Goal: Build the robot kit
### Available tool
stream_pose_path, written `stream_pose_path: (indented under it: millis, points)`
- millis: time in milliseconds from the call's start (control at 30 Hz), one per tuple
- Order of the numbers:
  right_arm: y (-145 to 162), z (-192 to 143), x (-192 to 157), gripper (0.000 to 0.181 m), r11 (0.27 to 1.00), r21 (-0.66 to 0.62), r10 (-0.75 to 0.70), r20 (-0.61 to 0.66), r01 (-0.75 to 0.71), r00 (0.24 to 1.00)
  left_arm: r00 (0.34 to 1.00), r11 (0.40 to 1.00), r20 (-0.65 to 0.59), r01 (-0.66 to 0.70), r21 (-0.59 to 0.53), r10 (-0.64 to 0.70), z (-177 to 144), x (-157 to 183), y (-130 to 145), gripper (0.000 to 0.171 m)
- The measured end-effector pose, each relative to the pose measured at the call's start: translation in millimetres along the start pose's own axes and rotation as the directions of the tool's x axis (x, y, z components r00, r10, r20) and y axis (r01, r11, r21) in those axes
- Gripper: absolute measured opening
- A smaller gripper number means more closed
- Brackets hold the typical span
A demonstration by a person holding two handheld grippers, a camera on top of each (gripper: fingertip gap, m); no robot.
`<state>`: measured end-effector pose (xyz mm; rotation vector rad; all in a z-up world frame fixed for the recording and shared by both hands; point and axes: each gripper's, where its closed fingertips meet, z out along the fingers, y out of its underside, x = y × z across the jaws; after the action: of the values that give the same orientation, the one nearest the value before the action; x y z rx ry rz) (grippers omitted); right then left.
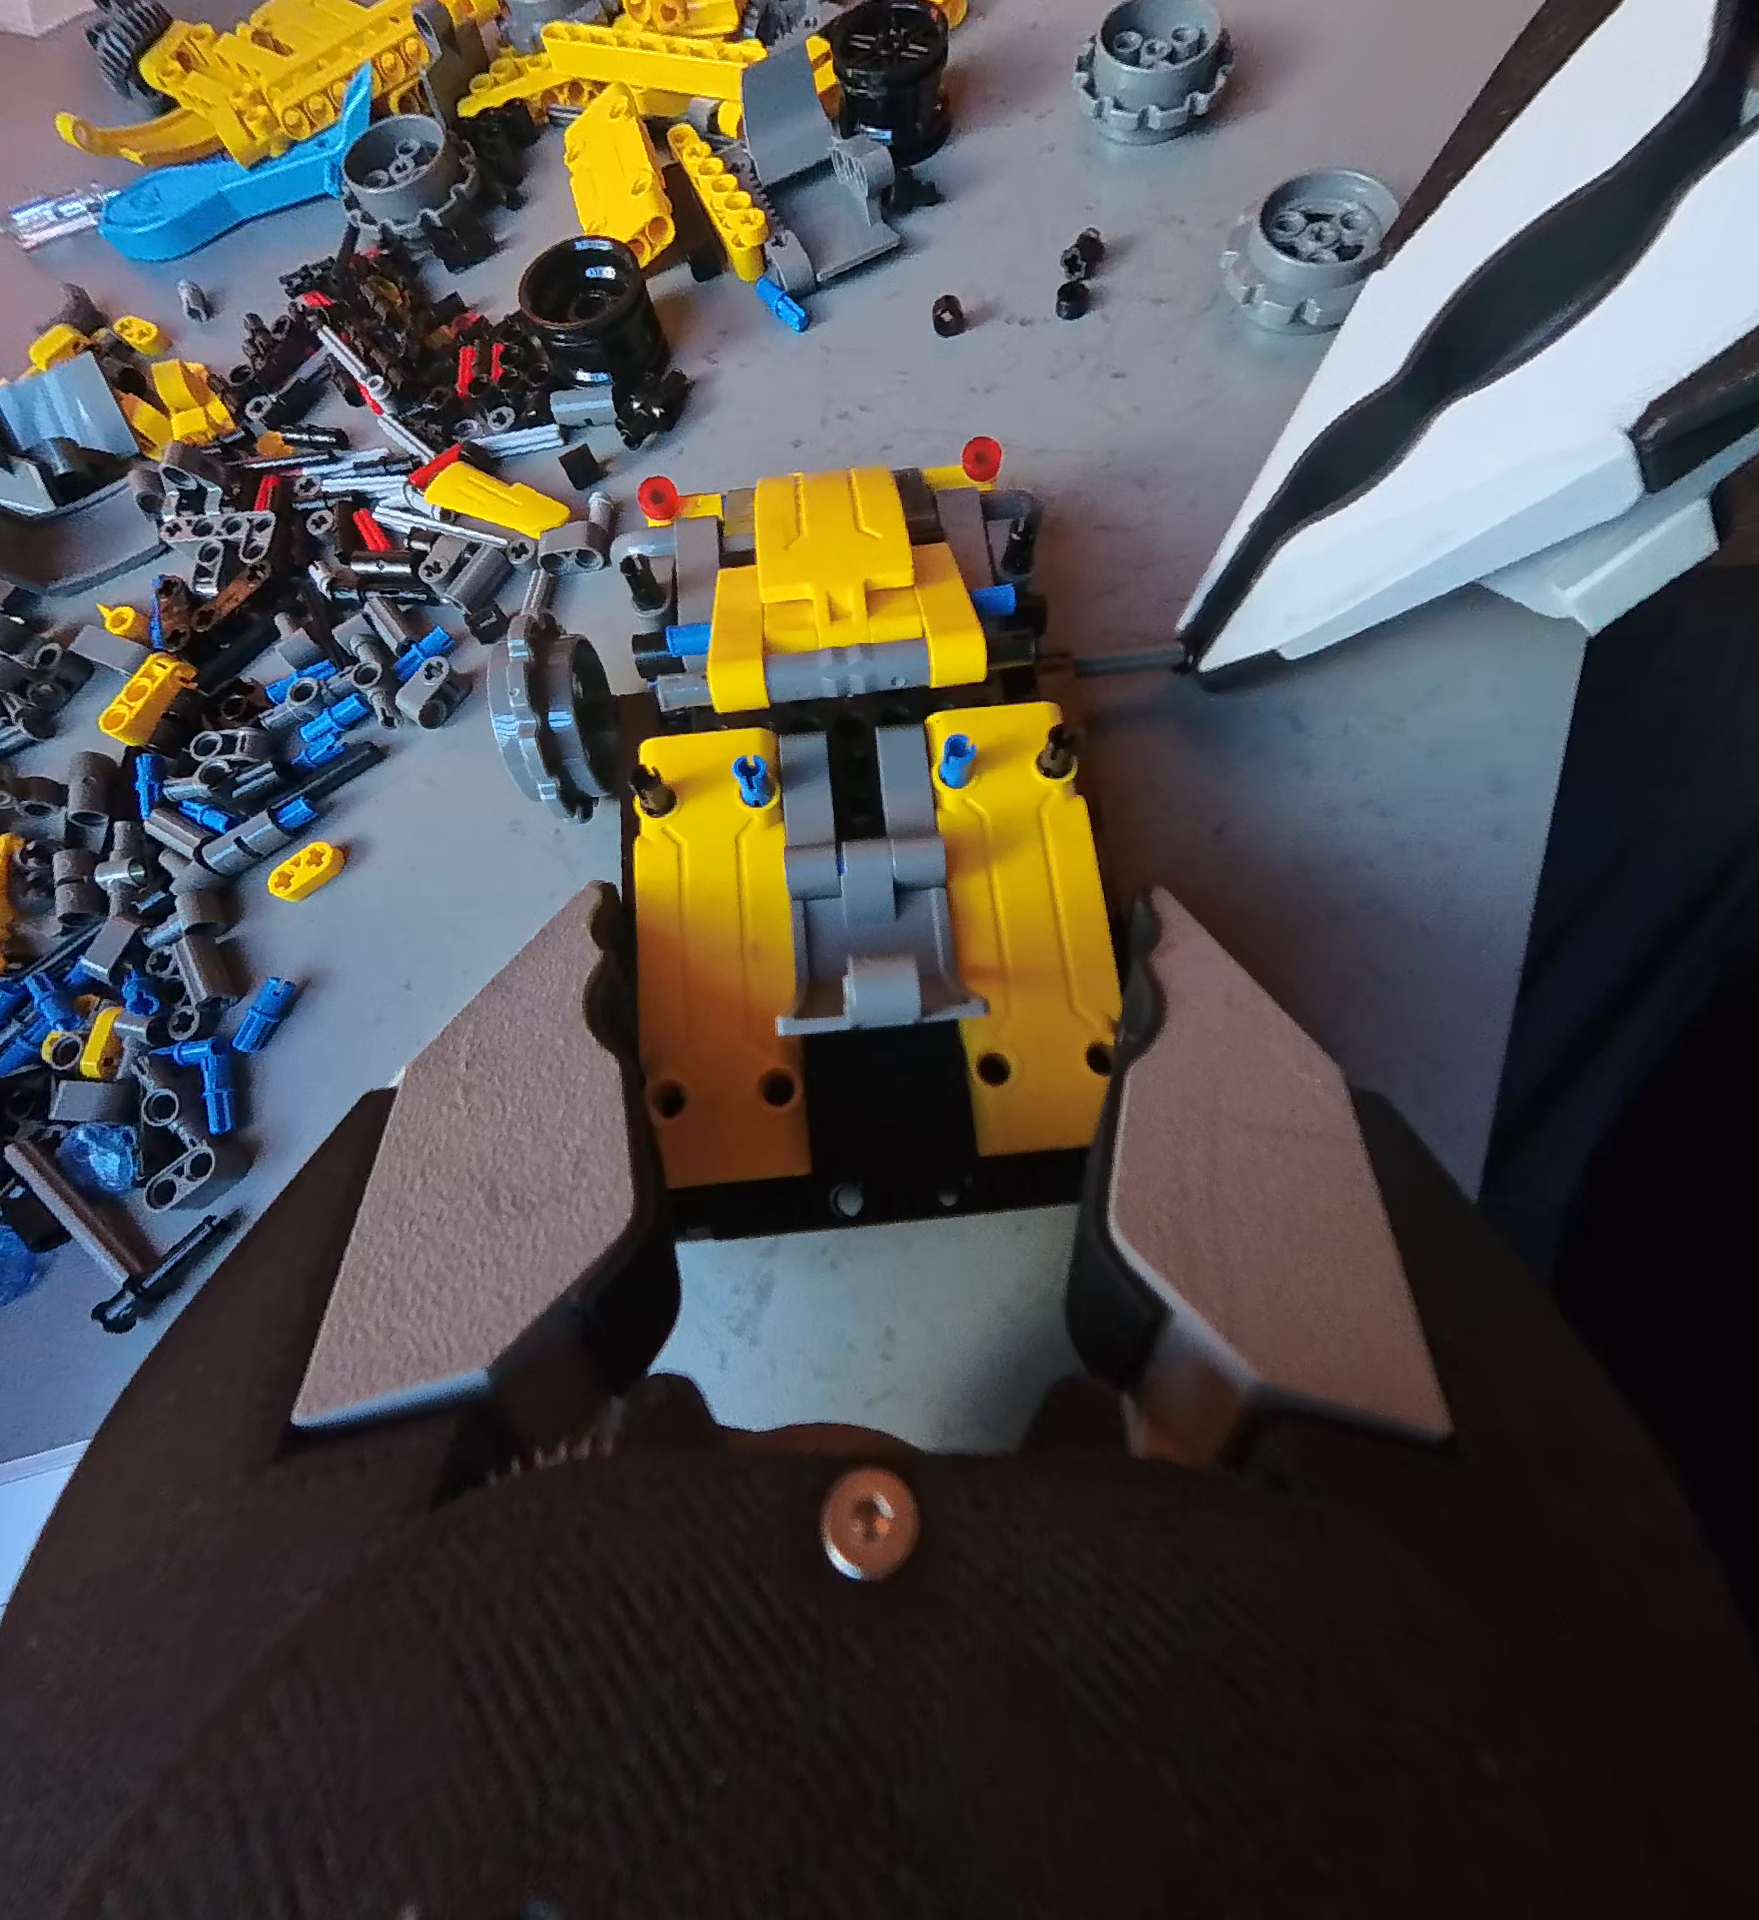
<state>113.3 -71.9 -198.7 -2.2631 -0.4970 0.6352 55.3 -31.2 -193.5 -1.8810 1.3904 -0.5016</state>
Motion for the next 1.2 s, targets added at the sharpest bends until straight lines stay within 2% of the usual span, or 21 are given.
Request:
stream_pose_path:
  millis: [967, 1200]
  points:
    - [0.3, 0.2, -1.0, 0.006, 0.999, -0.035, 0.025, 0.010, -0.024, 1.000, 1.000, 1.000, -0.001, -0.003, 0.002, 0.003, 0.7, -0.2, -0.2, 0.092]
    - [-0.3, -0.5, -0.8, 0.005, 0.995, -0.057, 0.088, 0.056, -0.085, 0.995, 1.000, 1.000, -0.002, -0.004, 0.003, 0.004, 0.7, -0.1, -0.2, 0.092]
